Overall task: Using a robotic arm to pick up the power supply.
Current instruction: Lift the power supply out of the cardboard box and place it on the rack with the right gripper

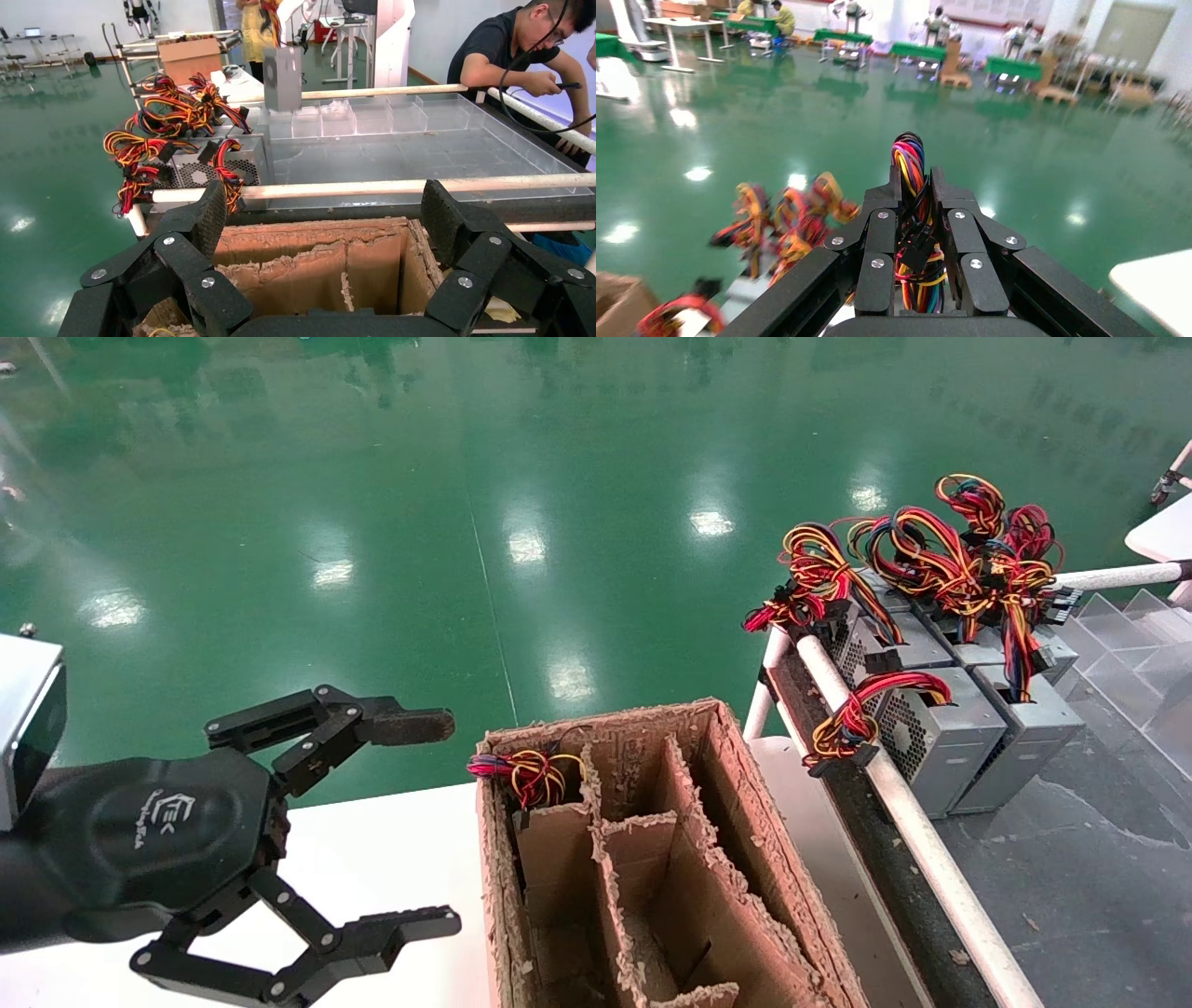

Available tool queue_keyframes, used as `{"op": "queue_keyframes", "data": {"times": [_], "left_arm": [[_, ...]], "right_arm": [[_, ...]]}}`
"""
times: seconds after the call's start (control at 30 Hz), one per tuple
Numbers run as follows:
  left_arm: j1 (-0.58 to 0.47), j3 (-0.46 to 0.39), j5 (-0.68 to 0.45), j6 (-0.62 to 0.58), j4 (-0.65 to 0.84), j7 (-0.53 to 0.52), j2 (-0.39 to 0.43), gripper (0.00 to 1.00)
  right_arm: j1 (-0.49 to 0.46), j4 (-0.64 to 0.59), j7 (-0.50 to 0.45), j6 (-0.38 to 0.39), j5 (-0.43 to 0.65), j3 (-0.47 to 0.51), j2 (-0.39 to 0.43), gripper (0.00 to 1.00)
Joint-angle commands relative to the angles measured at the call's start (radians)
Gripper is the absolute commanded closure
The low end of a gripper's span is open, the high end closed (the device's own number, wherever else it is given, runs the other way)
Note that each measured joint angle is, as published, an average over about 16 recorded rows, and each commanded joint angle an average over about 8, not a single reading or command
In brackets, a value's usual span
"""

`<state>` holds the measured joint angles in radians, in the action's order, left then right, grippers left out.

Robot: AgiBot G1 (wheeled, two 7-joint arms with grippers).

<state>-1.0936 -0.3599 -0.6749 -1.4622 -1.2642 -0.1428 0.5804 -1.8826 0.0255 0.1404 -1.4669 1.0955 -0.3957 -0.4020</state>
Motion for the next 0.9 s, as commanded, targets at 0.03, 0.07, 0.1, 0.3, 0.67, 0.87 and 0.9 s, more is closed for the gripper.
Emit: {"op": "queue_keyframes", "data": {"times": [0.03, 0.07, 0.1, 0.3, 0.67, 0.87, 0.9], "left_arm": [[0.0, 0.0, 0.0, 0.0, 0.0, 0.0, 0.0, 0.0], [0.0, 0.0, 0.0, 0.0, 0.0, 0.0, 0.0, 0.0], [0.0, 0.0, 0.0, 0.0, 0.0, 0.0, 0.0, 0.0], [0.0, 0.0, 0.0, 0.0, 0.0, 0.0, 0.0, 0.0], [0.0, 0.0, 0.0, 0.0, 0.0, 0.0, 0.0, 0.0], [0.0, 0.0, 0.0, 0.0, 0.0, 0.0, 0.0, 0.0], [0.0, 0.0, 0.0, 0.0, 0.0, 0.0, 0.0, 0.0]], "right_arm": [[0.024, -0.024, 0.002, -0.02, -0.003, 0.001, 0.01, 1.0], [0.036, -0.037, 0.006, -0.022, -0.004, 0.002, 0.003, 1.0], [0.048, -0.05, 0.01, -0.021, -0.004, 0.002, -0.005, 1.0], [0.102, -0.101, 0.032, 0.008, -0.002, 0.002, -0.079, 1.0], [0.117, -0.078, 0.027, 0.06, 0.027, -0.017, -0.172, 1.0], [0.122, -0.07, 0.021, 0.075, 0.036, -0.023, -0.173, 1.0], [0.122, -0.07, 0.019, 0.074, 0.036, -0.023, -0.168, 1.0]]}}
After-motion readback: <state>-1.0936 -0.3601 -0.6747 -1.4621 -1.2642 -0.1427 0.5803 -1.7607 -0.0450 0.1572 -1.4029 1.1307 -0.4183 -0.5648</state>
